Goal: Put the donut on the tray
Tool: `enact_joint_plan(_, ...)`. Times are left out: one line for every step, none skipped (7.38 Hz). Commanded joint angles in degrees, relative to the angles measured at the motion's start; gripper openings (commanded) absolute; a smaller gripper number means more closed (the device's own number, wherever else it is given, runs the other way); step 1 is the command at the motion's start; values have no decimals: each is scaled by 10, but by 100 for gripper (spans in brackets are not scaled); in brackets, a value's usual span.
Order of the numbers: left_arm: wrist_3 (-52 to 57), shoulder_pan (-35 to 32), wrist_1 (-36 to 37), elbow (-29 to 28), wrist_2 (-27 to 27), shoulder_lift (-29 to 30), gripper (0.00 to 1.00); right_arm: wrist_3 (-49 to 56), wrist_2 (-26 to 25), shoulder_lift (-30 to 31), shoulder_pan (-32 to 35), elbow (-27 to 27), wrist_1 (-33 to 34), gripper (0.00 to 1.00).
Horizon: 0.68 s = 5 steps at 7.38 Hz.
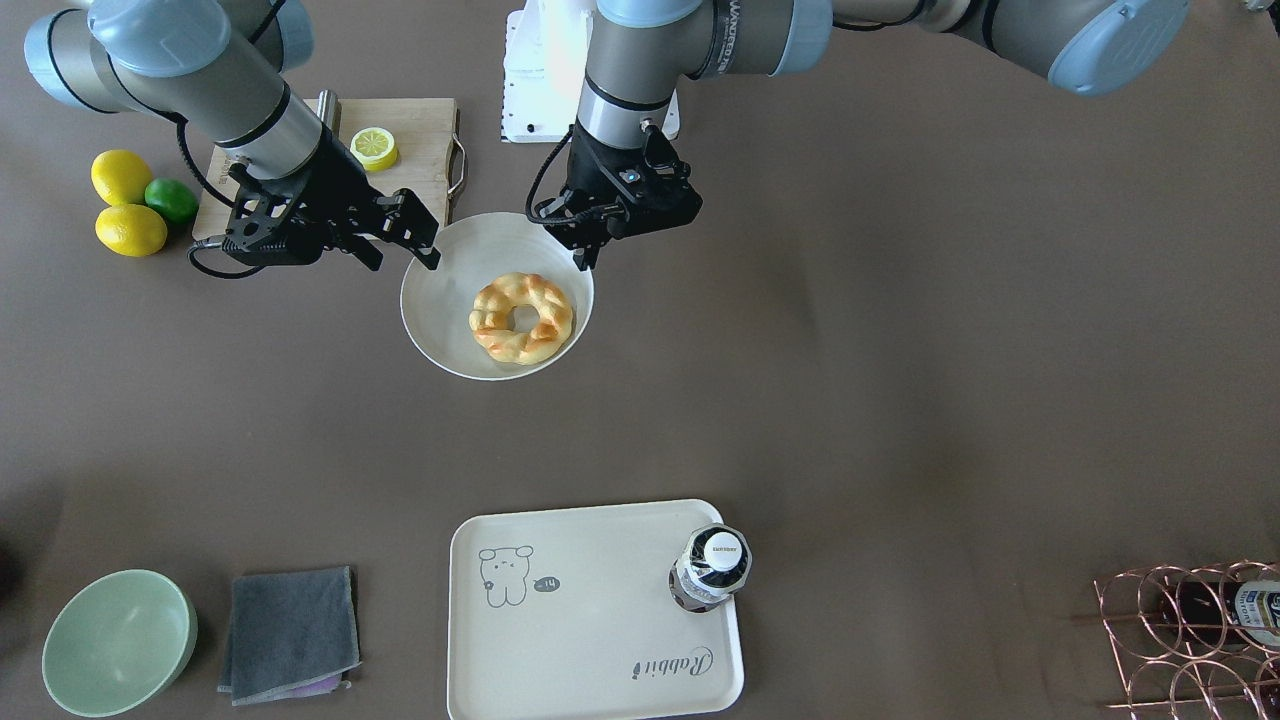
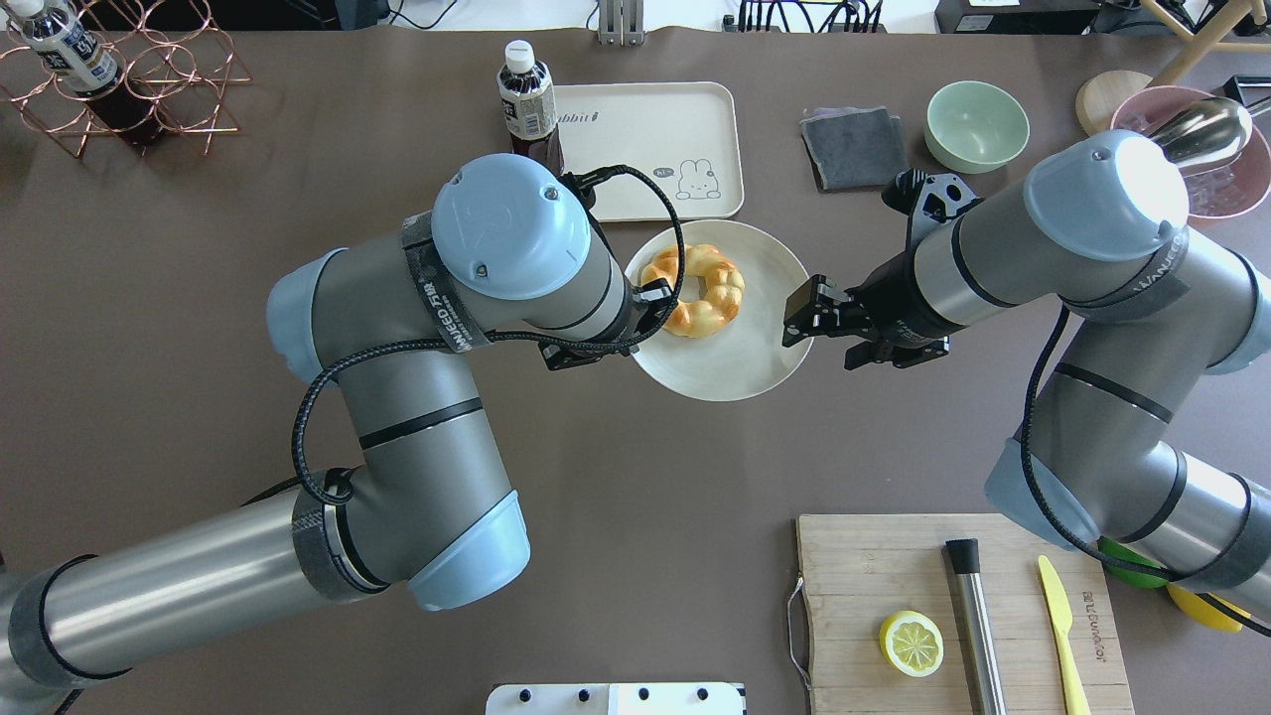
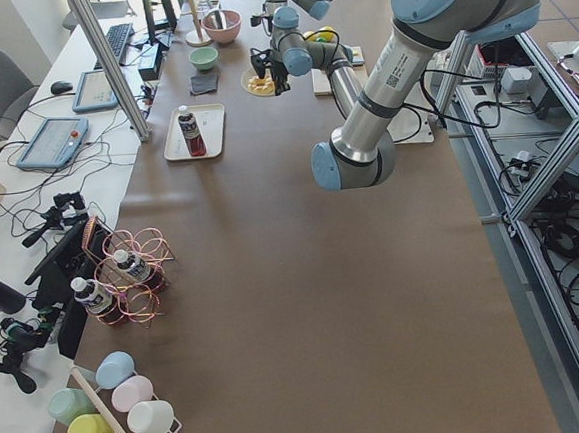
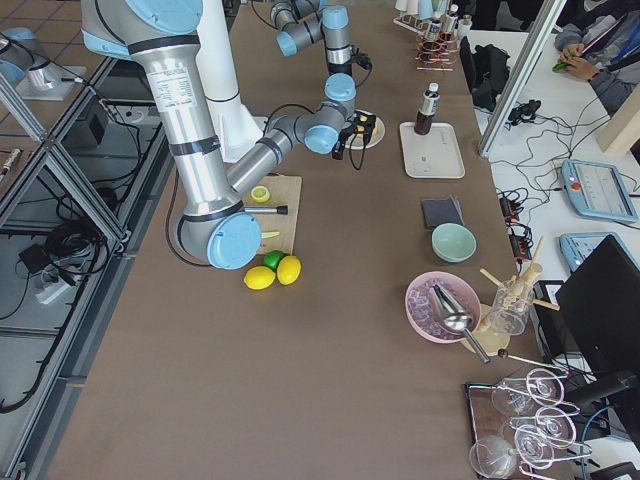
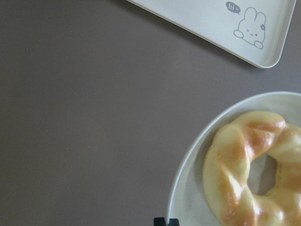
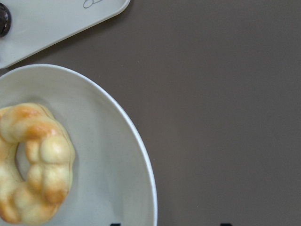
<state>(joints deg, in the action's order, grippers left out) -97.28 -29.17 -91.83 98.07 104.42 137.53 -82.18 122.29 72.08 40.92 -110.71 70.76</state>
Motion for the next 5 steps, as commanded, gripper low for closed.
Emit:
enact_joint_plan(-3, 1, 0, 1, 0, 2, 0, -3, 1, 1, 0, 0, 0, 46)
enact_joint_plan(-3, 1, 0, 1, 0, 2, 0, -3, 1, 1, 0, -1, 0, 14)
enact_joint_plan(-4, 1, 0, 3, 1, 2, 0, -3, 2, 1, 0, -1, 0, 0)
enact_joint_plan(-4, 1, 0, 3, 1, 3, 0, -3, 2, 0, 0, -1, 0, 0)
enact_joint_plan(-3, 1, -1, 4, 1, 3, 0, -3, 2, 0, 0, -4, 0, 0)
